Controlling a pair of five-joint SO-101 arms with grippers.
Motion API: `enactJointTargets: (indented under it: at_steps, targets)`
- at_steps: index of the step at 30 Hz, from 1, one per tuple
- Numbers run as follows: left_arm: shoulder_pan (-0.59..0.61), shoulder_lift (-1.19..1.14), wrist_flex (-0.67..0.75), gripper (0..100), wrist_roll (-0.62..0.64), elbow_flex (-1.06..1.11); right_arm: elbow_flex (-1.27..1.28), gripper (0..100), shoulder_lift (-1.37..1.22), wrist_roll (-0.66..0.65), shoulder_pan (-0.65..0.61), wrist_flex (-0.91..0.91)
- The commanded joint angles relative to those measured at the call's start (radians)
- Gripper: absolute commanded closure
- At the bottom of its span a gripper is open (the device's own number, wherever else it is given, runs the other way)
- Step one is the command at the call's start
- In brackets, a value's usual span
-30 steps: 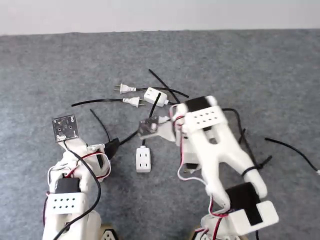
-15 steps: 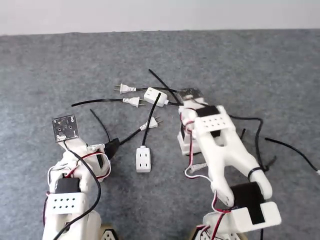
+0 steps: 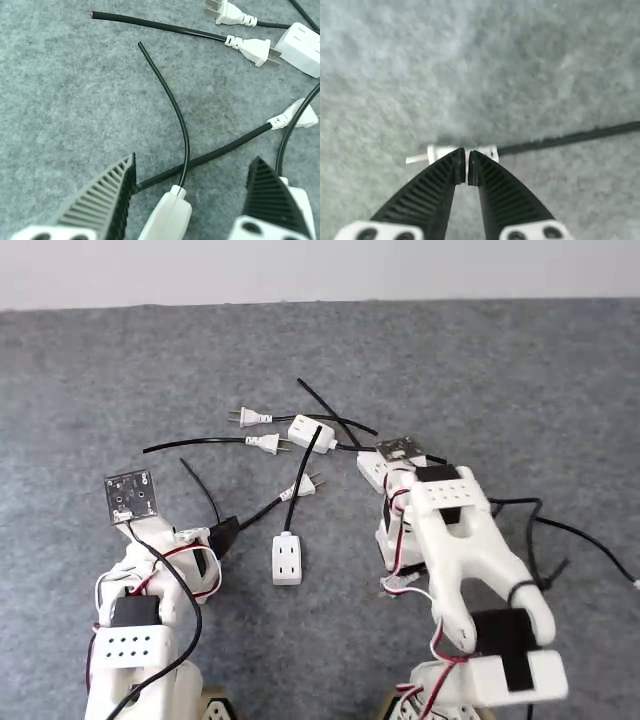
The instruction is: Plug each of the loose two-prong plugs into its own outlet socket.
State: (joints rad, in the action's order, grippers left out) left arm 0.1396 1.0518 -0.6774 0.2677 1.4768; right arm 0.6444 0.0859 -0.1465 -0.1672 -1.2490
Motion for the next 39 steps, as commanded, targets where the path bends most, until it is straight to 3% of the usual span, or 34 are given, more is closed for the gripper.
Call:
enactJointTargets:
  at_steps: [1, 7, 10, 14, 23, 27, 33, 39]
  targets:
    - [0.003, 0.014, 0.017, 67, -0.008, -0.007, 0.048, 99.0, 0.179, -0.069, 0.005, -0.051]
    - [0.003, 0.014, 0.017, 67, -0.008, -0.007, 0.192, 99.0, 0.432, -0.117, 0.035, -0.024]
    - [0.003, 0.014, 0.017, 67, -0.008, -0.007, 0.204, 99.0, 0.476, -0.054, 0.058, 0.027]
    - [0.005, 0.014, 0.017, 67, -0.008, -0.007, 0.206, 99.0, 0.476, 0.078, 0.054, 0.090]
    - [0.025, 0.014, 0.017, 67, -0.008, -0.007, 0.250, 98.9, 0.337, 0.164, 0.107, 0.199]
    - [0.025, 0.014, 0.017, 67, -0.008, -0.007, 0.304, 98.7, 0.254, 0.169, 0.111, 0.320]
    - [0.025, 0.014, 0.017, 67, -0.008, -0.007, 0.307, 87.2, 0.265, 0.169, 0.110, 0.325]
    - [0.025, 0.014, 0.017, 67, -0.008, -0.007, 0.307, 86.1, 0.262, 0.173, 0.116, 0.326]
